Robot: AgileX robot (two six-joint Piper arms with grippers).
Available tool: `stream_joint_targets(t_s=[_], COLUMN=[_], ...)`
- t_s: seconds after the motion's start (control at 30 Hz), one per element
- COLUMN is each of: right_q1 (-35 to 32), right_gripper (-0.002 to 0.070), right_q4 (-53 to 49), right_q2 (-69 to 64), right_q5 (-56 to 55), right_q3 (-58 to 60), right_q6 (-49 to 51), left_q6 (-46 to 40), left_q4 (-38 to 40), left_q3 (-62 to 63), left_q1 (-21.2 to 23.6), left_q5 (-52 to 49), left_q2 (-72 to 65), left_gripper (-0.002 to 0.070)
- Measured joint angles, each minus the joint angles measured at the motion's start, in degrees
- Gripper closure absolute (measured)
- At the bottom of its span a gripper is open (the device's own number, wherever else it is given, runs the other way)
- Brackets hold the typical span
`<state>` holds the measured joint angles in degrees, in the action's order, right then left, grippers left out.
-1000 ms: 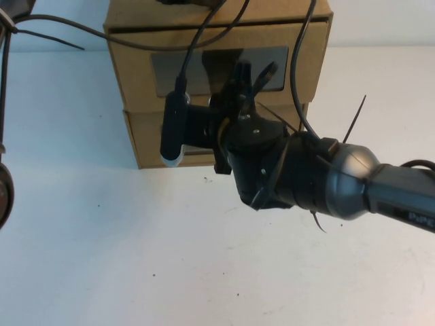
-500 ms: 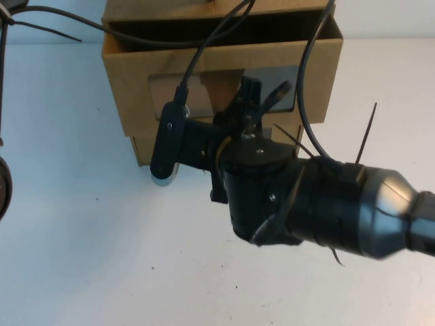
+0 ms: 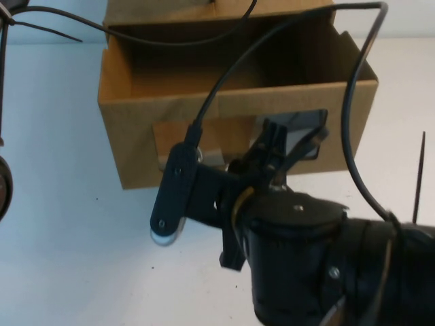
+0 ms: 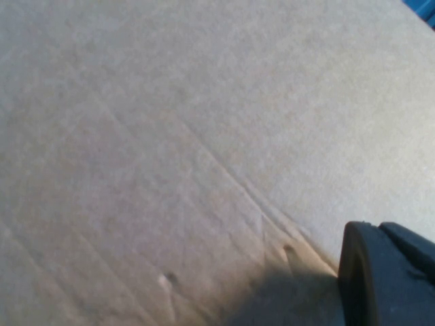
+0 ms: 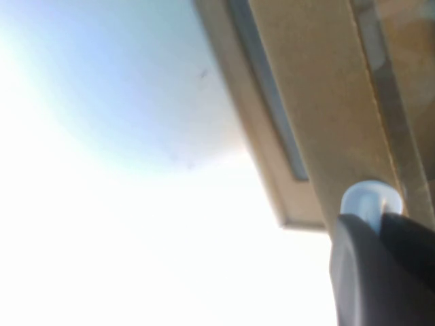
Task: Open the shoe box
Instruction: 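Pull the top drawer of the cardboard box fully open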
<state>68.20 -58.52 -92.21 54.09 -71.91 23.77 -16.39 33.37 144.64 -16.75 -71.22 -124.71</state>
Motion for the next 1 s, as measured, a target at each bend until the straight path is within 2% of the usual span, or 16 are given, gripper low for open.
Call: stream_joint_targets(t_s=[0.47, 0.87, 0.93, 1.0], right_q1=[8.1, 8.9, 8.9, 8.9], right_gripper=[0.0669, 0.0666, 0.0653, 0.0608], right_q4=[7.3, 11.3, 11.7, 12.7], right_q2=[4.2, 5.6, 5.6, 5.6], right_q5=[9.0, 10.9, 10.9, 10.9], right_q3=[0.1, 0.1, 0.1, 0.1], right_q6=[-0.2, -0.3, -0.3, 0.0], left_q6=[-0.1, -0.1, -0.1, -0.1], left_q4=[-0.1, -0.1, 0.0, 0.0], left_q3=[0.0, 0.0, 0.0, 0.0], left_q1=[0.0, 0.0, 0.0, 0.0], left_q5=[0.0, 0.0, 0.0, 0.0], left_q2=[0.0, 0.0, 0.0, 0.0], left_gripper=[0.068, 0.068, 0.068, 0.068])
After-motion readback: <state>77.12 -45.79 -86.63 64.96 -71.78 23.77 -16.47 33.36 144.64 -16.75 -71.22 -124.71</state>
